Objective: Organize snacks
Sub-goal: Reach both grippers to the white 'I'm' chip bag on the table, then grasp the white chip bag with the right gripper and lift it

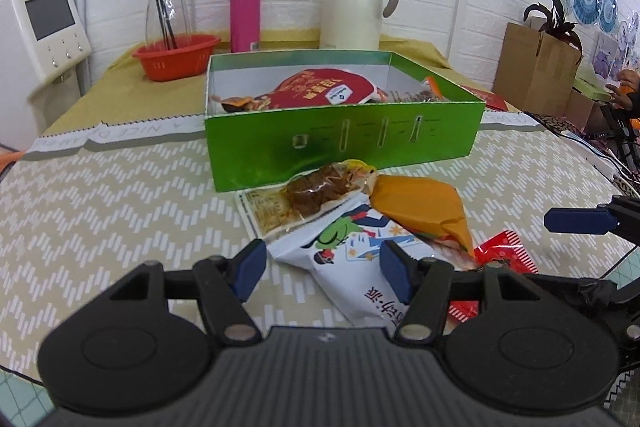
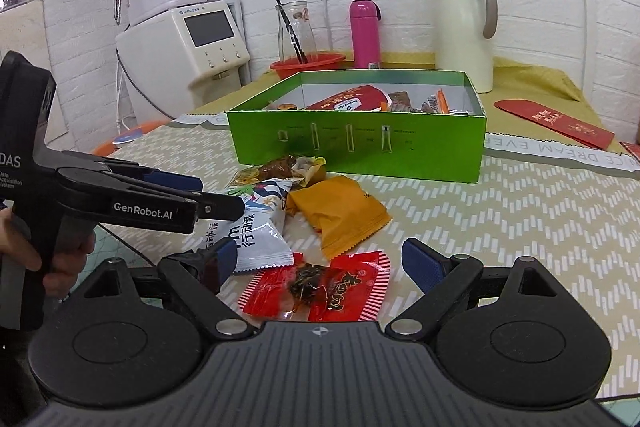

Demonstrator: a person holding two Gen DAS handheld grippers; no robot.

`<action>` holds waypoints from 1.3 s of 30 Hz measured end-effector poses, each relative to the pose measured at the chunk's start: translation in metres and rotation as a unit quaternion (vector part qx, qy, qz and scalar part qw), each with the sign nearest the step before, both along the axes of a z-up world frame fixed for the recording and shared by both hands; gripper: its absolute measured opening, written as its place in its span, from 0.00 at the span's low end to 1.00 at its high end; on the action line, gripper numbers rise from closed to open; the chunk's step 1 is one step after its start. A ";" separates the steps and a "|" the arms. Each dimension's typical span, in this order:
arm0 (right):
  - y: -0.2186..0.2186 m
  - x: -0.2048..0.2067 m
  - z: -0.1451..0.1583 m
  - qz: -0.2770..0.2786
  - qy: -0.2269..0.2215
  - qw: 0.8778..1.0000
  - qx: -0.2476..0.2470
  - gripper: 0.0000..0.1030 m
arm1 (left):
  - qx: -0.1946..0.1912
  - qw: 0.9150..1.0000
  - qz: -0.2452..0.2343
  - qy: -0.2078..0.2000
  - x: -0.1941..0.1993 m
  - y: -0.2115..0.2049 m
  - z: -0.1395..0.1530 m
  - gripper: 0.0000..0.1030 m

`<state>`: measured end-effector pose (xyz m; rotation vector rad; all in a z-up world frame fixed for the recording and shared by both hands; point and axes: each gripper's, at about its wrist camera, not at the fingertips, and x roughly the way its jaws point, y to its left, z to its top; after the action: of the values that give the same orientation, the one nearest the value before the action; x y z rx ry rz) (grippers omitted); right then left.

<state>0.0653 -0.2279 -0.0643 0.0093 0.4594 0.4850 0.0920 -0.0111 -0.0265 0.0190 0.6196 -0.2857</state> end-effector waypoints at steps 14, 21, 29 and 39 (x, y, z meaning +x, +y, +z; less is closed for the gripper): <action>0.044 0.003 0.002 0.082 -0.035 0.993 -0.078 1.00 | -0.080 0.993 -0.022 0.080 0.035 0.023 0.000 0.62; 0.081 0.005 -0.003 0.110 -0.053 0.981 -0.147 1.00 | -0.114 0.987 -0.006 0.115 0.040 0.029 -0.002 0.63; 0.090 0.026 -0.014 0.111 -0.001 0.984 -0.139 1.00 | -0.127 0.985 0.004 0.117 0.044 0.021 -0.004 0.63; 0.080 0.021 -0.010 0.091 -0.007 0.990 -0.111 1.00 | -0.108 0.991 -0.027 0.074 0.031 0.010 0.000 0.50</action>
<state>0.0866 -0.1482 -0.0740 -0.2521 0.5003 0.6095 0.1226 -0.0011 -0.0263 -0.1958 0.7327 -0.4089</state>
